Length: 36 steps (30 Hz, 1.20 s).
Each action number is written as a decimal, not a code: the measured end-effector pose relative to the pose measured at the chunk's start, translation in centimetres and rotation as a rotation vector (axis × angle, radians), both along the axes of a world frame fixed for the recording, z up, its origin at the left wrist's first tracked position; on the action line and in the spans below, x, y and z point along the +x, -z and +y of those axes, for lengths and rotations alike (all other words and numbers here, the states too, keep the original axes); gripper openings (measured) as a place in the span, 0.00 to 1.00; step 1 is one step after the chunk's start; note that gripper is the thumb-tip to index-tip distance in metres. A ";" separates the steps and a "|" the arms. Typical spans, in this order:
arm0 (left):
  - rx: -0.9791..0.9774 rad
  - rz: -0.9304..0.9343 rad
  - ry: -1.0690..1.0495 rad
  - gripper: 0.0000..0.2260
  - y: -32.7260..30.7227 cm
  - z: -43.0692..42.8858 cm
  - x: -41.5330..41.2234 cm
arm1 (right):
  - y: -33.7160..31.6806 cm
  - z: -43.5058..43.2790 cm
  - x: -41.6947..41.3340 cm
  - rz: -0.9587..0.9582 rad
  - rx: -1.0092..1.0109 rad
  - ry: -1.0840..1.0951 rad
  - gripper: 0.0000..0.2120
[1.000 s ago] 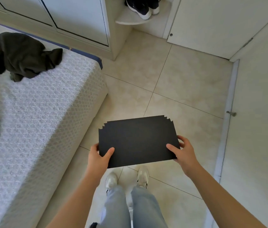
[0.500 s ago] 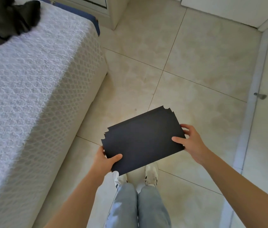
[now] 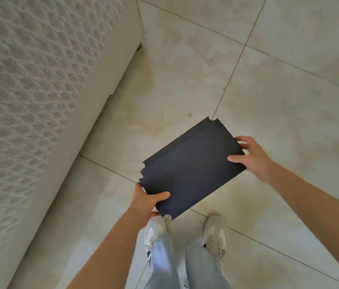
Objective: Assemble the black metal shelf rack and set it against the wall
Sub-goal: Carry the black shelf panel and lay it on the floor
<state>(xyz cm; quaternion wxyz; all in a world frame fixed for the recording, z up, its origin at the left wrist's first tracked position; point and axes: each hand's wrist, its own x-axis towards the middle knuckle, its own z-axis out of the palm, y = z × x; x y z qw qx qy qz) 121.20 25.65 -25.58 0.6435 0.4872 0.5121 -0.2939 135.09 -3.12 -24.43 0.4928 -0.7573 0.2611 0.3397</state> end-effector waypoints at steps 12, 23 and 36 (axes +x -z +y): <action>-0.023 0.059 -0.144 0.28 15.8 -1.7 -1.8 | 16.3 3.2 4.1 0.014 -0.045 -0.217 0.31; -0.030 0.141 -0.228 0.30 21.0 -4.6 -2.4 | 21.4 4.1 5.8 -0.011 -0.082 -0.342 0.33; 0.092 0.230 -0.087 0.26 22.2 -5.5 -2.2 | 23.4 4.2 5.2 -0.153 -0.150 -0.397 0.29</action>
